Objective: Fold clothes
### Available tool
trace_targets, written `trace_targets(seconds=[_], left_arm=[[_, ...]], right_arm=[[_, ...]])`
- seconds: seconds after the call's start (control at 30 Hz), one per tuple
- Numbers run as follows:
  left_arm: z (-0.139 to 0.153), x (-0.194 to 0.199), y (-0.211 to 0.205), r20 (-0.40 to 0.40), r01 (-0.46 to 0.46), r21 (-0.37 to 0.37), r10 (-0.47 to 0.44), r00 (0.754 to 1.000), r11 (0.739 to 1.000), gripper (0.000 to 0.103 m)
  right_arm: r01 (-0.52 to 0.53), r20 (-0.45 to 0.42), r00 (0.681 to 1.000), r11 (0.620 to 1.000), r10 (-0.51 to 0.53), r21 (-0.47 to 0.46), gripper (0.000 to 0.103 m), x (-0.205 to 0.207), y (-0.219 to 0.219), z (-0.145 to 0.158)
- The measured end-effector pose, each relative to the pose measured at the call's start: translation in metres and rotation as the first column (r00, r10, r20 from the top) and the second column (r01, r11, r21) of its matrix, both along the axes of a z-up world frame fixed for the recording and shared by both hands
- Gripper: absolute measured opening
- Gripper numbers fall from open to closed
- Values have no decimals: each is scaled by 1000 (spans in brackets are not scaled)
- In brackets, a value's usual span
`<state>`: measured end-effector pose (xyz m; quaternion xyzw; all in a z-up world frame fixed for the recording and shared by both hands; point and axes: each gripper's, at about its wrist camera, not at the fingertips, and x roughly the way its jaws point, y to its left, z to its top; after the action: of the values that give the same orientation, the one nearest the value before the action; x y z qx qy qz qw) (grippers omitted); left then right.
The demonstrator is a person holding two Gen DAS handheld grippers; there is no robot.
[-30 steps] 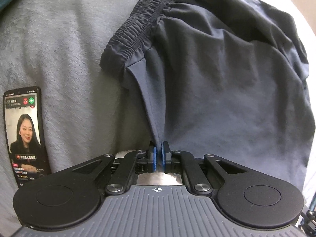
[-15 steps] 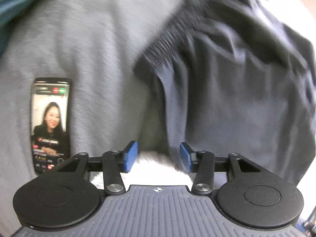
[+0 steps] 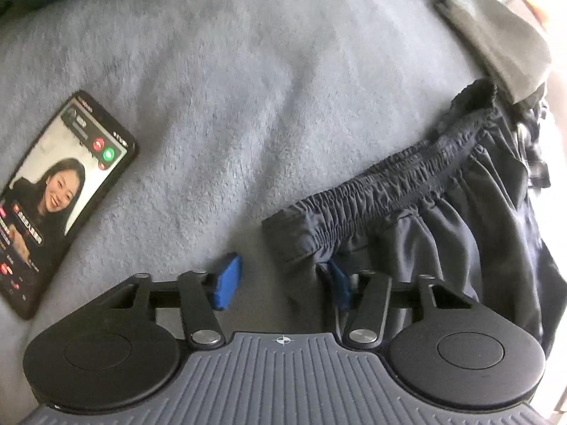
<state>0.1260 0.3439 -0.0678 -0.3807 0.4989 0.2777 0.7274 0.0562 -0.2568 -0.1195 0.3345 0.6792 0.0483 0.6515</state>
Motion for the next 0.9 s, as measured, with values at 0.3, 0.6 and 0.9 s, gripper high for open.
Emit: trace_targets(seconds=[0.3, 0.6, 0.9], left_arm=[[6, 8, -11, -24, 97, 89, -95, 995, 991, 18], [14, 12, -3, -31, 193, 102, -191, 981, 976, 11], [25, -10, 30, 62, 264, 44, -267, 962, 963, 4]], right_arm=[[73, 17, 997, 995, -75, 62, 15, -7, -4, -17], [170, 59, 982, 975, -180, 141, 12, -27, -10, -26], [241, 128, 961, 970, -244, 36, 12, -41, 13, -7]])
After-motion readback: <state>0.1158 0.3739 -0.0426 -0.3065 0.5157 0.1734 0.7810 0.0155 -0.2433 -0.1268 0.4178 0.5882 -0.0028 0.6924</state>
